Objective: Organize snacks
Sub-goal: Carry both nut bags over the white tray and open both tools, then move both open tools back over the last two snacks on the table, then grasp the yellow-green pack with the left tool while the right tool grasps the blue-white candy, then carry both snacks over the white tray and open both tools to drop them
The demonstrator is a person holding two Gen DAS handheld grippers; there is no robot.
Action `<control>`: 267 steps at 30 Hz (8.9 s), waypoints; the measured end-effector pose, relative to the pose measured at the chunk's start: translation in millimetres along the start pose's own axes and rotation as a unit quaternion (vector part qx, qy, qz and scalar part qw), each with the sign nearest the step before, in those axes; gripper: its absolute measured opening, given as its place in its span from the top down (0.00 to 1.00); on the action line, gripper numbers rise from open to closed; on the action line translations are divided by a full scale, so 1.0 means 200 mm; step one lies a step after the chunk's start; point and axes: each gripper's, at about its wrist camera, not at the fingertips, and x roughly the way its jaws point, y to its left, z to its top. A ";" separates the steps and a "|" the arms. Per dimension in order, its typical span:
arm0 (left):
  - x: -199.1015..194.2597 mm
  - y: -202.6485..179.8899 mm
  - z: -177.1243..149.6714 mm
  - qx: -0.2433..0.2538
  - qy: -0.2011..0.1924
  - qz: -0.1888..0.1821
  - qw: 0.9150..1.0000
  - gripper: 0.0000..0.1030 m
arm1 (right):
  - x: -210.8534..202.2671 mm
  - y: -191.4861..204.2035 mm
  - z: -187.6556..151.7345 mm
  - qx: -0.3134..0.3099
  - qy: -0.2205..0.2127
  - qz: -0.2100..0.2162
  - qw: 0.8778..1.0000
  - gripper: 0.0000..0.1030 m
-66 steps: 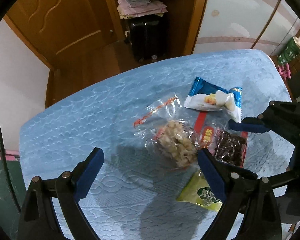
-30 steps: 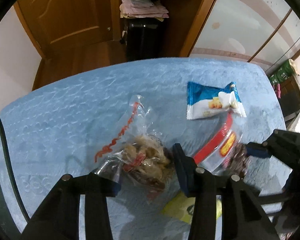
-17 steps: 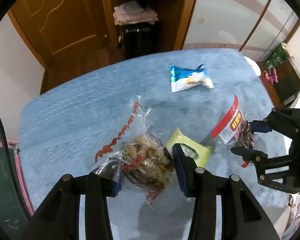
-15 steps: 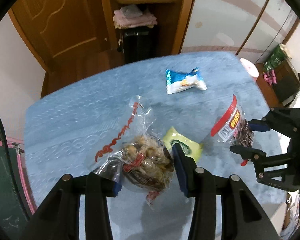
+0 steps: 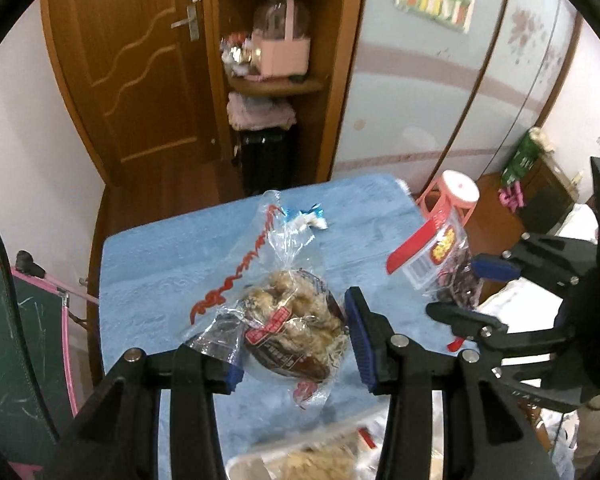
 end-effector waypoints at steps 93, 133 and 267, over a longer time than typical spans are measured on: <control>-0.28 -0.20 -0.94 -0.026 -0.039 0.046 0.998 0.18 | -0.36 0.46 -0.71 0.151 -0.045 -0.041 0.987 0.51; 1.24 0.10 0.08 -0.120 0.088 0.114 0.982 0.35 | 0.44 -0.80 0.21 0.209 -0.021 -0.092 0.973 0.51; -0.60 -0.27 -1.24 -0.066 -0.082 0.034 0.994 0.08 | -0.65 0.63 -0.85 0.196 -0.113 -0.006 0.974 0.37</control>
